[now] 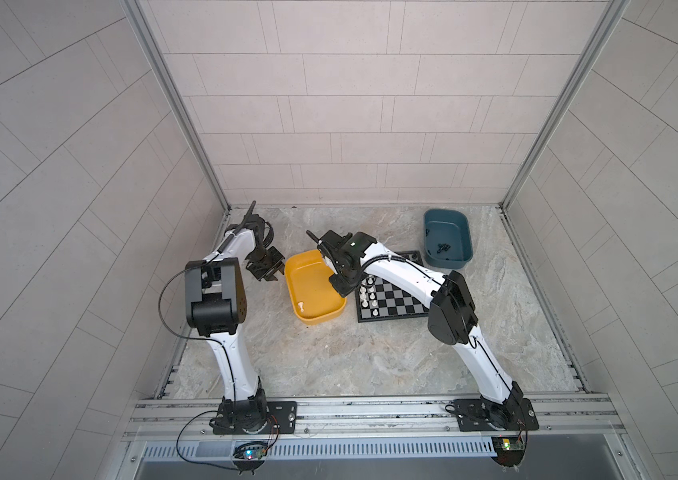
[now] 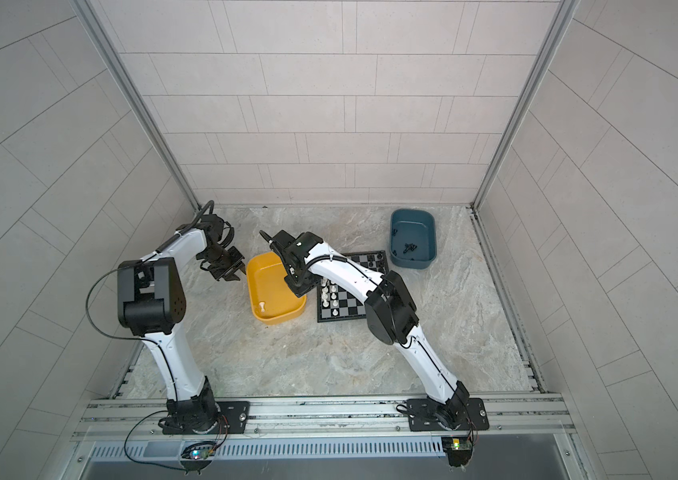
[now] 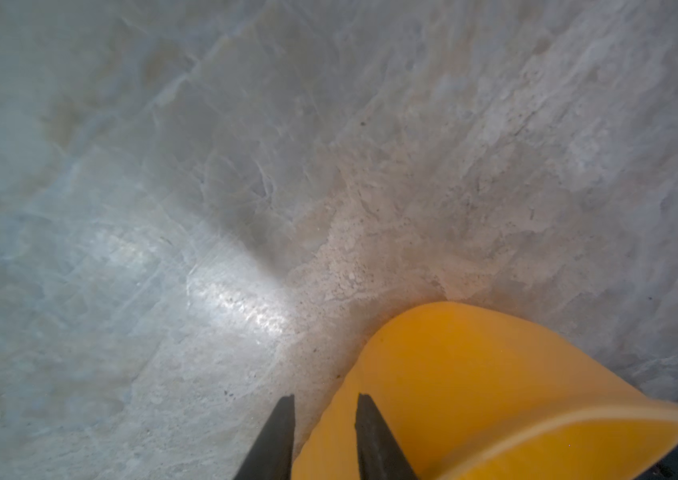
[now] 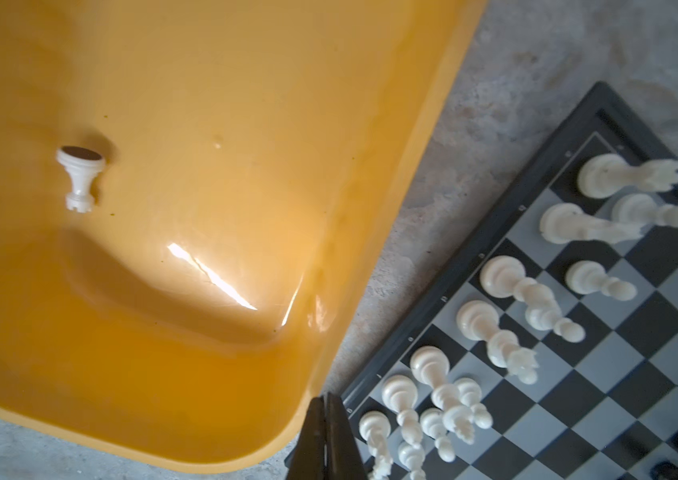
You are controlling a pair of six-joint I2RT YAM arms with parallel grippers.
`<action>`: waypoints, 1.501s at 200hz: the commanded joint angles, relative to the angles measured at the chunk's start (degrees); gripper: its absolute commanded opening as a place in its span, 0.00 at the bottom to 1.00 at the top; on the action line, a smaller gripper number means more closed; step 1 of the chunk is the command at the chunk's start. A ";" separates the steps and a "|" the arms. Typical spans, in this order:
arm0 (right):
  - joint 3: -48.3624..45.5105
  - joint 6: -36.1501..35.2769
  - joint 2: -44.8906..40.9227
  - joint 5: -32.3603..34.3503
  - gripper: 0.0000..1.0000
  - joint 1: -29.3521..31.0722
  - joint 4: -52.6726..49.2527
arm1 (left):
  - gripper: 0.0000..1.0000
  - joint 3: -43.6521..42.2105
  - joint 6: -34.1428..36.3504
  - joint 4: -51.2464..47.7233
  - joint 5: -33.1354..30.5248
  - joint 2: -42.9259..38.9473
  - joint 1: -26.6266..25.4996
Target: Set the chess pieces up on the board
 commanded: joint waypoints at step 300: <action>-12.80 10.50 -6.15 -16.02 0.60 2.25 16.11 | 0.36 18.42 8.62 -12.84 4.97 9.27 -0.19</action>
